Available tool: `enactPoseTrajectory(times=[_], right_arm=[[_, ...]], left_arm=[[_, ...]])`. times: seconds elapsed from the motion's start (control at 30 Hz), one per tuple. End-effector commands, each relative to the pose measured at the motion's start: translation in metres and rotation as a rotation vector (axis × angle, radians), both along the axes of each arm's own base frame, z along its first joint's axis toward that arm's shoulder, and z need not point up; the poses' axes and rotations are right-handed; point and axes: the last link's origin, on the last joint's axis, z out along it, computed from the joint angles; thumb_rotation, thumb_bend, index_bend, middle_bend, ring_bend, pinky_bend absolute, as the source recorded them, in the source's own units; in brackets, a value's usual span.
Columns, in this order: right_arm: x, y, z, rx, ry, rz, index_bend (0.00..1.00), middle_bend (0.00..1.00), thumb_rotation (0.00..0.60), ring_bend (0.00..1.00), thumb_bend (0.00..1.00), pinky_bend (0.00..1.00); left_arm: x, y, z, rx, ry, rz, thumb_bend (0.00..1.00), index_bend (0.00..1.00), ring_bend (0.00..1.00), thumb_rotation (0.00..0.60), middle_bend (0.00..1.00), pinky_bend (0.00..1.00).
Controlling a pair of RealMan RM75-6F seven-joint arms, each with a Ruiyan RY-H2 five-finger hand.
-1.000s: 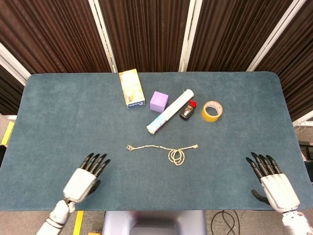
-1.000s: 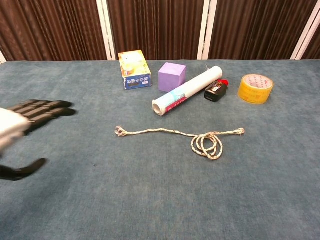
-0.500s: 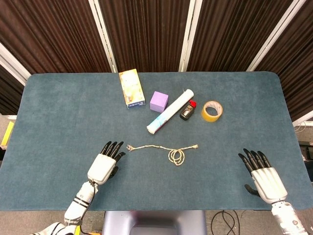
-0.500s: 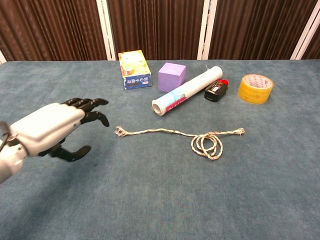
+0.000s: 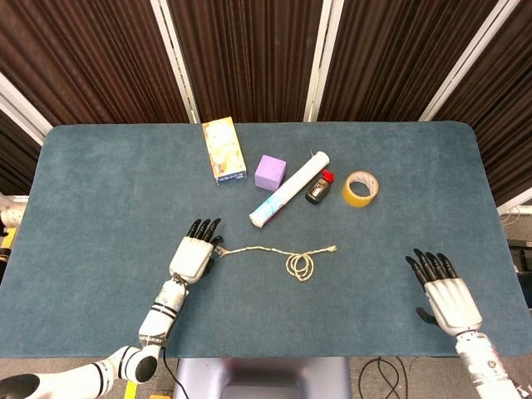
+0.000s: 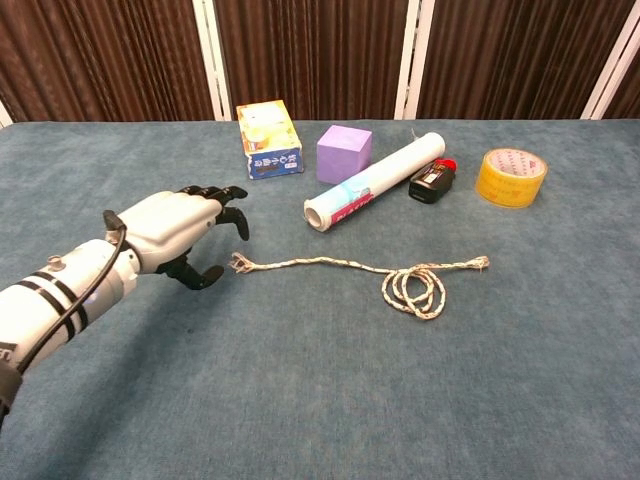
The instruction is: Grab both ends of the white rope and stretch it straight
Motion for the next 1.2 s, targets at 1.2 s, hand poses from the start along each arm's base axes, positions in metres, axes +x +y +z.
enactPoseTrajectory(times=[1.2], right_arm=[[-0.003, -0.003, -0.001, 0.008, 0.022, -0.021, 0.0, 0.0, 0.6, 0.0, 0.3, 0.0]], left_arm=[[0.002, 0.017, -0.026, 0.001, 0.014, 0.032, 0.43, 0.52, 0.0, 0.6, 0.0, 0.08]])
